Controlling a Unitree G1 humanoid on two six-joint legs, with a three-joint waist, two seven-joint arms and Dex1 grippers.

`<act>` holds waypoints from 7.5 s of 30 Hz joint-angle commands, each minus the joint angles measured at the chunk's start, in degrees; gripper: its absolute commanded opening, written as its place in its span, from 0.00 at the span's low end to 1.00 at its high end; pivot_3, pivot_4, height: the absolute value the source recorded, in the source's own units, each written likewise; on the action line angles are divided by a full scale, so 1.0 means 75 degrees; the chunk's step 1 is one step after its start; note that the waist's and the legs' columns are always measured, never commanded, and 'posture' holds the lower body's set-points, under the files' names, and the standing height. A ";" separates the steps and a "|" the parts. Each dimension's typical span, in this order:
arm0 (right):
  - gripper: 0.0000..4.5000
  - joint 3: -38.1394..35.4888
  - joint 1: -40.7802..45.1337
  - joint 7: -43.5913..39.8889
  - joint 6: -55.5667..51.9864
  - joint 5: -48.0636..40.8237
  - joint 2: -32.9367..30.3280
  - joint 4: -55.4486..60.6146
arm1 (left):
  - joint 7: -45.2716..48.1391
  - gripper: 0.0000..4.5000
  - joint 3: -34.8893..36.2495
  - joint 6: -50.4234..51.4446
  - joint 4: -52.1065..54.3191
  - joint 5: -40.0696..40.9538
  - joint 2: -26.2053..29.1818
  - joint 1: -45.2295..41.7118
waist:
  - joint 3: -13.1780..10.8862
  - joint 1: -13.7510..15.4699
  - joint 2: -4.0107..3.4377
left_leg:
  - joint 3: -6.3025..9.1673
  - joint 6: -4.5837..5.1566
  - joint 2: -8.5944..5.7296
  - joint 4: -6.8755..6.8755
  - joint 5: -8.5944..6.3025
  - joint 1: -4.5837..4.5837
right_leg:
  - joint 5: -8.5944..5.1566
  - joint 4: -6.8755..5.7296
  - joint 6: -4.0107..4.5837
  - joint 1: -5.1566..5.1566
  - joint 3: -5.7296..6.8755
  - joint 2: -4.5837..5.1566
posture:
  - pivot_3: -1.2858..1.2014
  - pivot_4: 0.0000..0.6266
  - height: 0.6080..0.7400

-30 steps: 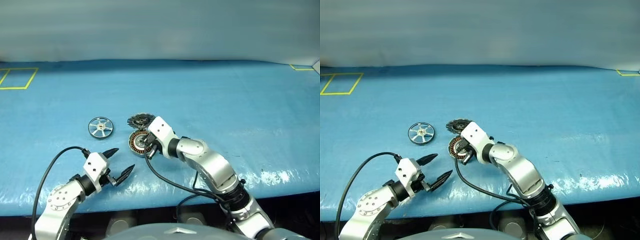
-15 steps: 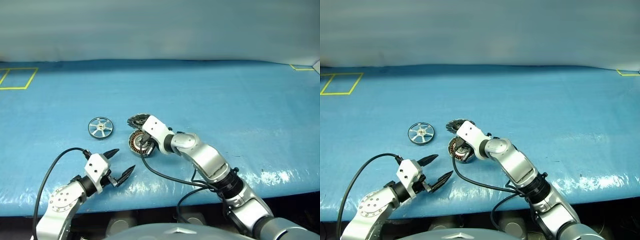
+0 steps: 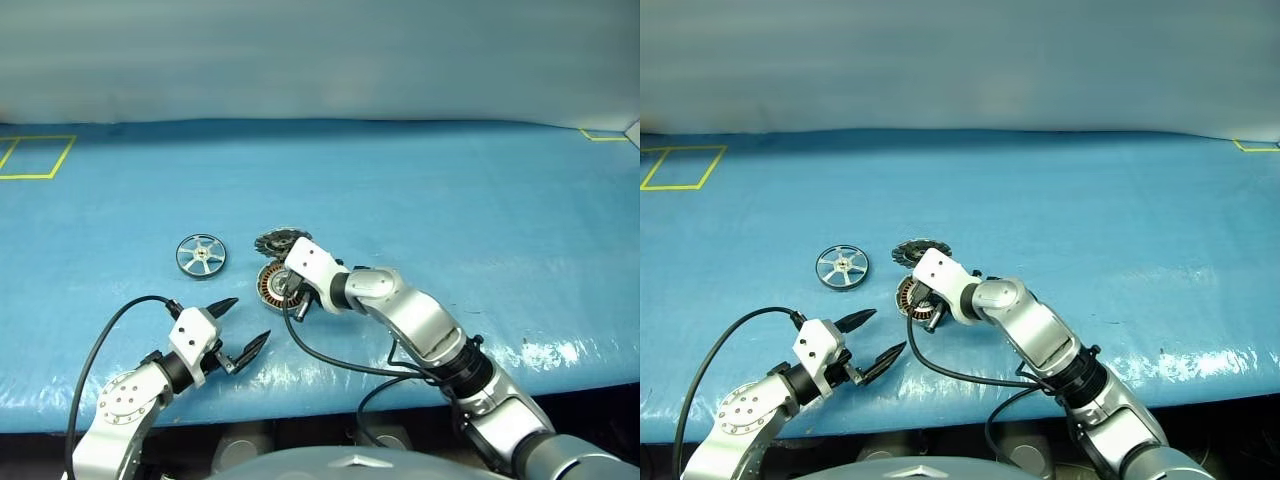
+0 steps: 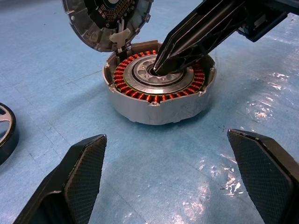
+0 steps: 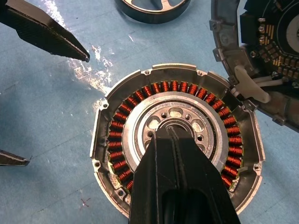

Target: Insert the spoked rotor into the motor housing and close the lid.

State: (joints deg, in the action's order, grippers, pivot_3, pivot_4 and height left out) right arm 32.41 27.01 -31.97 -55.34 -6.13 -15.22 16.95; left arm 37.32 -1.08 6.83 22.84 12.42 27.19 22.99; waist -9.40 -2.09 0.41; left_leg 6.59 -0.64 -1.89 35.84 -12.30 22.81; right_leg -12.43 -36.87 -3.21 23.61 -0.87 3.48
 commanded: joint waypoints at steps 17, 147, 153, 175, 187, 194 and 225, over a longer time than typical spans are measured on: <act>0.00 -0.1120 -0.0818 -0.0588 0.0576 -0.1192 -0.0461 0.1699 | -0.0629 1.00 0.1338 0.1372 0.1188 0.0815 0.0324 0.0169 | -0.0001 0.0007 0.0004 | 0.0006 -0.0001 0.0002 0.0009 -0.0002 0.0003 | -0.0001 0.0000 -0.0002 -0.0004 0.0007 0.0000 | 0.52 0.24 1.00; 0.00 -0.1508 -0.2142 0.0771 0.0809 -0.1307 -0.0519 0.1534 | 0.6087 0.39 -0.4330 -0.0553 -0.6836 -0.5913 0.2381 -1.0287 | -0.0053 -0.0015 0.0048 | 0.0029 0.0003 -0.0056 0.0163 -0.0005 0.0014 | 0.0014 -0.0153 -0.0064 -0.0013 -0.0002 -0.0021 | 0.52 0.24 1.00; 0.00 -0.1552 -0.2154 0.0781 0.0774 -0.1333 -0.0526 0.1595 | 0.7338 0.38 -0.4510 -0.0254 -0.4902 -0.4695 0.3641 -1.0120 | -0.0059 -0.0071 0.0058 | 0.0029 0.0003 -0.0056 0.0157 -0.0006 0.0041 | 0.0015 -0.0142 -0.0062 0.0012 -0.0004 -0.0021 | 0.52 0.24 1.00; 0.00 -0.2146 -0.2721 0.0514 0.0810 -0.1471 -0.1134 0.1805 | 0.5187 0.38 -0.3020 0.3782 -0.1258 0.0939 0.3862 -0.8067 | -0.0076 -0.0057 0.0061 | 0.0016 0.0012 -0.0008 0.0167 -0.0010 0.0027 | -0.0008 -0.0140 -0.0027 -0.0007 -0.0004 -0.0028 | 0.52 0.24 1.00; 0.00 -0.2180 -0.2865 0.0771 0.0844 -0.1415 -0.0903 0.1909 | 0.5223 0.38 -0.3536 0.2178 -0.3148 -0.0802 0.2282 -0.9125 | -0.0075 0.0003 0.0060 | 0.0015 0.0010 -0.0058 0.0161 -0.0010 0.0024 | 0.0006 -0.0135 -0.0048 -0.0007 -0.0010 -0.0015 | 0.52 0.24 1.00; 0.00 -0.2197 -0.2969 0.0912 0.0839 -0.1420 -0.0832 0.2001 | 0.5780 0.38 -0.3805 0.1796 -0.3829 -0.1325 0.2037 -0.9446 | -0.0075 -0.0007 0.0060 | 0.0015 0.0011 -0.0058 0.0158 -0.0010 0.0026 | 0.0013 -0.0134 -0.0061 -0.0003 -0.0011 -0.0015 | 0.52 0.24 1.00; 0.00 -0.2107 -0.4162 0.0549 0.4379 -0.0882 -0.0516 0.1222 | 0.6905 0.38 -0.3894 0.1153 -0.4708 -0.2277 0.1554 -1.0021 | -0.0075 -0.0006 0.0060 | 0.0016 0.0012 -0.0059 0.0157 -0.0011 0.0028 | 0.0014 -0.0127 -0.0065 -0.0005 -0.0009 -0.0014 | 0.52 0.24 1.00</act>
State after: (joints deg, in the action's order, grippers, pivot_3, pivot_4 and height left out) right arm 17.02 -3.37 -27.27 -28.19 -13.94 -19.14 27.02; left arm 88.83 -31.02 16.44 -12.67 -4.29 38.92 -50.63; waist -9.97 -2.14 0.87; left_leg 6.70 -0.55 -2.34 37.05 -12.38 23.02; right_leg -12.31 -37.83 -3.72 23.55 -0.94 3.38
